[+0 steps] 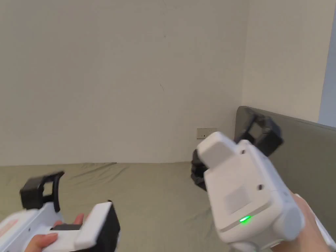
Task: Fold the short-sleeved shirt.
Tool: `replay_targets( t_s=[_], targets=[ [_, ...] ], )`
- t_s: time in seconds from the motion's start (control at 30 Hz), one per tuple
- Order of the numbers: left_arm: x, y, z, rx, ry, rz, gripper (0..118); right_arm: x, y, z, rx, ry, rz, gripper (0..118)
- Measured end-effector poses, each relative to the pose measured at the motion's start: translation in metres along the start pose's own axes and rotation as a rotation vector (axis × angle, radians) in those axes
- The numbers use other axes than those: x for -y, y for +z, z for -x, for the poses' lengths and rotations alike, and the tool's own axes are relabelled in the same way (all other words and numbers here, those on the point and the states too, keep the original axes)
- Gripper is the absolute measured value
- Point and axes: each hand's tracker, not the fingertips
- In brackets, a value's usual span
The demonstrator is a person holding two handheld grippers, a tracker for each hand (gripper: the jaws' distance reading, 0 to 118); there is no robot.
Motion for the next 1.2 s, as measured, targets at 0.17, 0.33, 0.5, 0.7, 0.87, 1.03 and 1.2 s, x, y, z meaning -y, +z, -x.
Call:
replay_targets(
  t_s=[0.17,0.33,0.5,0.7,0.87,1.03,1.2],
  targets=[
    [-0.04,0.007,0.096,-0.042,0.515,-0.087,118,0.005,0.008,0.066,0.076,0.648,-0.25,118],
    [-0.05,0.021,0.126,-0.112,0.537,-0.172,118,0.013,0.023,0.094,-0.023,0.753,-0.355,118],
    [-0.043,0.011,0.078,-0.116,0.077,-0.127,118,0.008,0.014,0.067,-0.049,0.352,-0.183,118],
    [0.05,0.002,-0.055,-0.068,-1.304,-0.118,118,0.049,-0.029,-0.009,-0.23,-0.776,0.234,118],
    [0.123,0.012,-0.056,-0.044,-2.234,-0.383,118,0.121,-0.029,-0.023,-0.076,-1.325,0.466,118],
    [0.119,0.007,-0.034,-0.058,-2.271,-0.272,118,0.14,-0.014,-0.01,-0.034,-1.2,0.499,118],
    [0.116,0.002,-0.034,-0.059,-2.112,-0.245,118,0.121,-0.009,-0.013,-0.036,-1.056,0.414,118]
  ],
)
